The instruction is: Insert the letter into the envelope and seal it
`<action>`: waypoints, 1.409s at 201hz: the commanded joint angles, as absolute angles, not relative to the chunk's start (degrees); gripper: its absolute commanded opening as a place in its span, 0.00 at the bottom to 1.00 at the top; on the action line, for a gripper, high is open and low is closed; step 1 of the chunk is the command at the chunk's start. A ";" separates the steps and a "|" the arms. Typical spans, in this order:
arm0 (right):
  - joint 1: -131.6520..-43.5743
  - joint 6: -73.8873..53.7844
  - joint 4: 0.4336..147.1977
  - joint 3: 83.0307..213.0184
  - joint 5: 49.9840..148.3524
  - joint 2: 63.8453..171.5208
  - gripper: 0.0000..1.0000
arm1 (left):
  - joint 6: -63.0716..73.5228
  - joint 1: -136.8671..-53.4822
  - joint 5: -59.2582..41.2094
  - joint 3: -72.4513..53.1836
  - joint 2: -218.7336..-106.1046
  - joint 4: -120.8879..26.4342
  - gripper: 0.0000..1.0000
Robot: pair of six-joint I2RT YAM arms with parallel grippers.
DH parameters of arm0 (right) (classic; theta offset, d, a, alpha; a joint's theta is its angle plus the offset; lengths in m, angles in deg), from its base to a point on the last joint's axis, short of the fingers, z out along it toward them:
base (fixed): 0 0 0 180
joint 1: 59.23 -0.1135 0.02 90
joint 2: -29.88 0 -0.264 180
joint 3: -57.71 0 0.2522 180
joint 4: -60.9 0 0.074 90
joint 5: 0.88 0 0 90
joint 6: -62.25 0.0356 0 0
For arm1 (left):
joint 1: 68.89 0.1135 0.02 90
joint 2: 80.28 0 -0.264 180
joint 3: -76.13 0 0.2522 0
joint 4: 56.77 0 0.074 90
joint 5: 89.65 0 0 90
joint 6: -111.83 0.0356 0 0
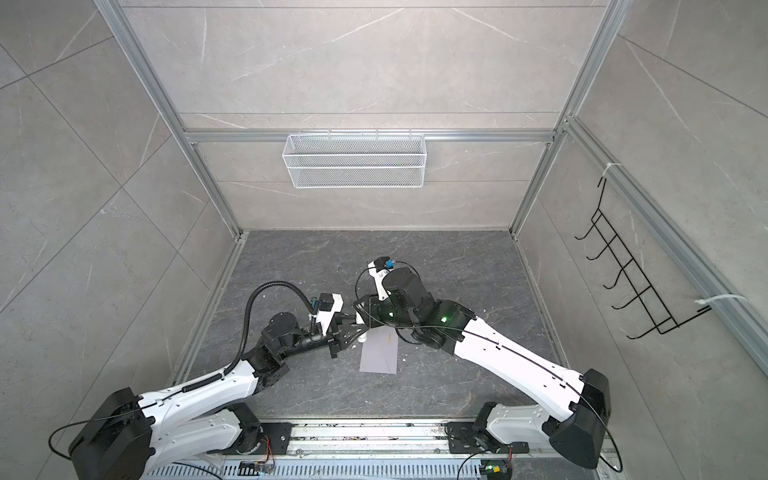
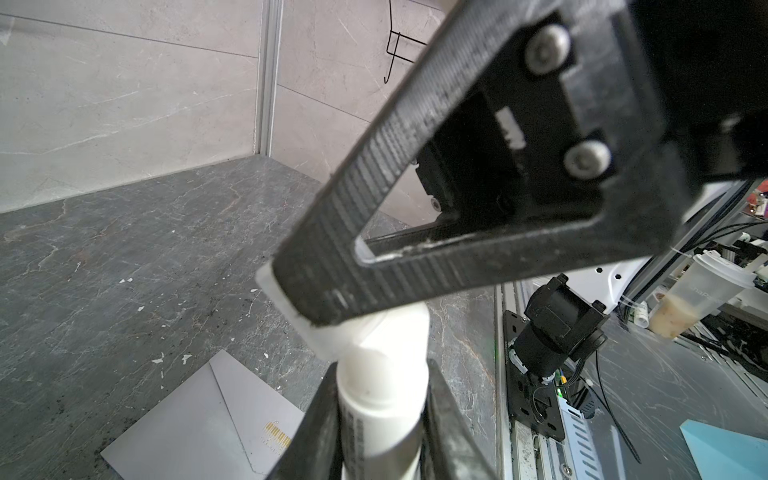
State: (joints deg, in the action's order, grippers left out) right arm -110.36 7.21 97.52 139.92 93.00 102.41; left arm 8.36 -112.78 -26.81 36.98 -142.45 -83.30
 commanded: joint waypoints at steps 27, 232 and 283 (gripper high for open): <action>-110.32 7.84 96.12 138.94 93.16 101.17 0.32 | 8.15 -112.83 -26.66 35.49 -141.18 -86.25 0.00; -110.32 -5.18 66.87 110.38 70.26 109.77 0.31 | -1.29 -110.55 0.12 31.78 -134.27 -41.03 0.00; -110.30 -4.72 65.11 109.18 71.36 110.34 0.32 | -4.72 -110.15 1.98 20.28 -154.57 -25.03 0.00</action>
